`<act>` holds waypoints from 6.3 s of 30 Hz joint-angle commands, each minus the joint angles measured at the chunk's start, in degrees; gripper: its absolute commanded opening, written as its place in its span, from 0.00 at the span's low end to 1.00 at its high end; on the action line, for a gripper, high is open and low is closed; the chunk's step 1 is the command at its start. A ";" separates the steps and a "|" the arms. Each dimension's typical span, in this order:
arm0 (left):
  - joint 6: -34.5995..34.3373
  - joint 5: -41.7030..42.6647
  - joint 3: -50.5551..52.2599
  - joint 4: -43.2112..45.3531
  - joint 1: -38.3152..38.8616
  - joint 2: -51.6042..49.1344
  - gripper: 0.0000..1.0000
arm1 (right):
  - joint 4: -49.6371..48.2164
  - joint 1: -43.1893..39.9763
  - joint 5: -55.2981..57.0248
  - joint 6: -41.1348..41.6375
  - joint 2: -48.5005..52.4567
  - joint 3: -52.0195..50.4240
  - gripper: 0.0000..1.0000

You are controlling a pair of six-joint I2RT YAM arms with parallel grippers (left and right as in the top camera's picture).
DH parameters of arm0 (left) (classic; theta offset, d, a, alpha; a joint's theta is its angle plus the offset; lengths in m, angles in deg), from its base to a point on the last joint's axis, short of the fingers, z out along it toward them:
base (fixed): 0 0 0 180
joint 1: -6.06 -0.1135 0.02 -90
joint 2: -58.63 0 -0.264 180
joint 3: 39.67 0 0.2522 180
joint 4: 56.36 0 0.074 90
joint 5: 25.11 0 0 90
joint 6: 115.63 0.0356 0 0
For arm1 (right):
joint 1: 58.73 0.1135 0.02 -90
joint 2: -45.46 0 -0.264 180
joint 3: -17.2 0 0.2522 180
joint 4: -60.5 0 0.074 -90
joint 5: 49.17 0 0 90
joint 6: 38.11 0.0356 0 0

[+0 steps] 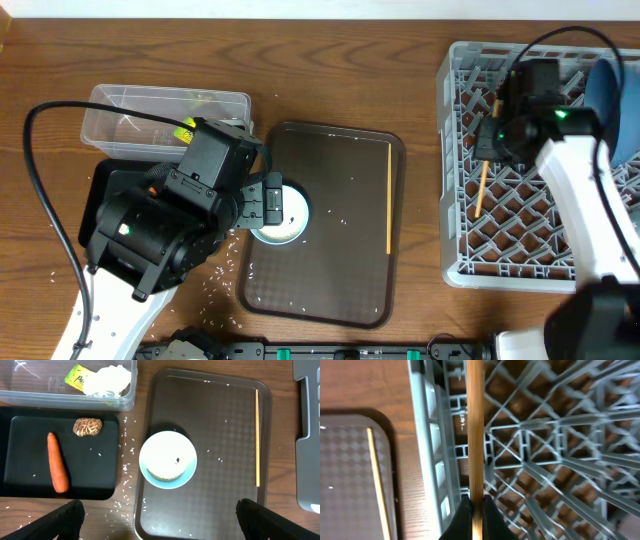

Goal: Sort waste into correct bins and load items into the dishwasher rack
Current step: 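Grasp one chopstick and stand it in the rack with right gripper, then return the right gripper to grasp the second chopstick, then carry the second chopstick right and place it in the rack, then grasp the small light-blue rice bowl with the left gripper, then carry the rice bowl left and tip the rice out over the black tray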

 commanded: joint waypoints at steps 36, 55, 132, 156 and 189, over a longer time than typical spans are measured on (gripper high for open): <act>-0.55 0.37 0.26 -0.17 0.13 -0.11 0.98 | -5.46 27.56 -2.29 17.77 19.80 0.02 0.57; -0.55 0.37 0.26 -0.17 0.13 -0.11 0.98 | -6.05 27.54 -8.09 9.38 19.21 1.99 0.01; 13.31 9.40 27.65 26.29 9.07 -28.52 0.59 | 7.80 4.24 -6.67 8.41 -11.15 4.98 0.68; 15.34 9.79 28.37 35.56 9.07 -32.92 0.11 | 9.64 0.66 -6.71 8.44 -11.17 4.98 0.67; 4.13 9.46 25.57 15.89 -9.64 -3.02 0.17 | 11.58 1.09 -8.17 6.88 -11.17 4.98 0.68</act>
